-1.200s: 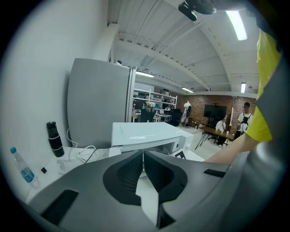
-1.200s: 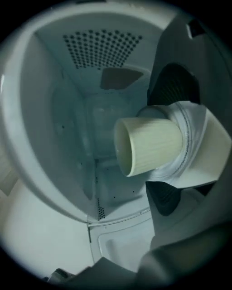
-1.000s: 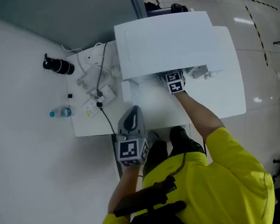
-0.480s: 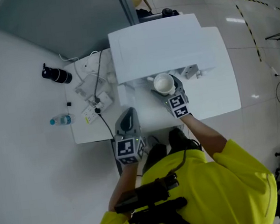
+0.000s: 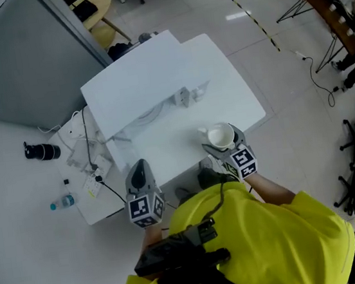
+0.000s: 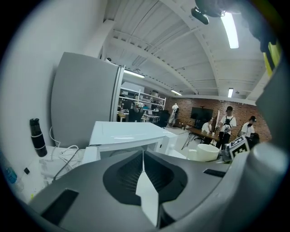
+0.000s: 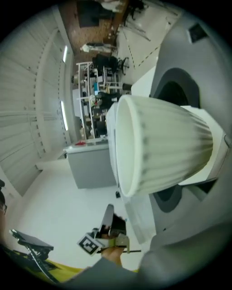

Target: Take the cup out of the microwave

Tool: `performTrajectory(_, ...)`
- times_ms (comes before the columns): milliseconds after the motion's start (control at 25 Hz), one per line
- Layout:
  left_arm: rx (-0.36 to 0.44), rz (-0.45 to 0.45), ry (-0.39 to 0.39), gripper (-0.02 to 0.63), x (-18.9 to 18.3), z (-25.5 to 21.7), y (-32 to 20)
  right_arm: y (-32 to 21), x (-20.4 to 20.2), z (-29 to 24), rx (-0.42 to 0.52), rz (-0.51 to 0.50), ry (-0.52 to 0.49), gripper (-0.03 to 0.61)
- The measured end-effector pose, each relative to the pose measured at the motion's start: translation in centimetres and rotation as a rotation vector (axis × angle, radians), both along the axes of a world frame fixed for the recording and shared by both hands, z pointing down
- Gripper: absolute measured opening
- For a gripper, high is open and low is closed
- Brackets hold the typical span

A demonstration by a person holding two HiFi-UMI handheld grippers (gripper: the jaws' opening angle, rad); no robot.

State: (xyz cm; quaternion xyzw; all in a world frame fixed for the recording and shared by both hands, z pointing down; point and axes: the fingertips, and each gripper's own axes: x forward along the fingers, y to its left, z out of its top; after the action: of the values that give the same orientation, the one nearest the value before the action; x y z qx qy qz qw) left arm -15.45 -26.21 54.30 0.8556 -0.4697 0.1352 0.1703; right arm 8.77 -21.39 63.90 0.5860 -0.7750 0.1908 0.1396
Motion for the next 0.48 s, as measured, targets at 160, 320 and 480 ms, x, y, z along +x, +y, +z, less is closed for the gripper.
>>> performTrajectory(160,-0.038,0.043,-0.014,0.003,2.8,0.5,0.2,-1.9,10.0,4.8,-0.024,0.167,0.061,0.474)
performTrajectory(320,-0.065,0.058,-0.059,0.003,4.4,1.5,0.0,-6.3,16.9,10.5,-0.068,0.247,0.103,0.475)
performTrajectory(480,-0.1,0.056,-0.079,0.003,6.1,3.1,-0.7,-10.3,20.1,15.6,-0.115,0.29,0.096,0.475)
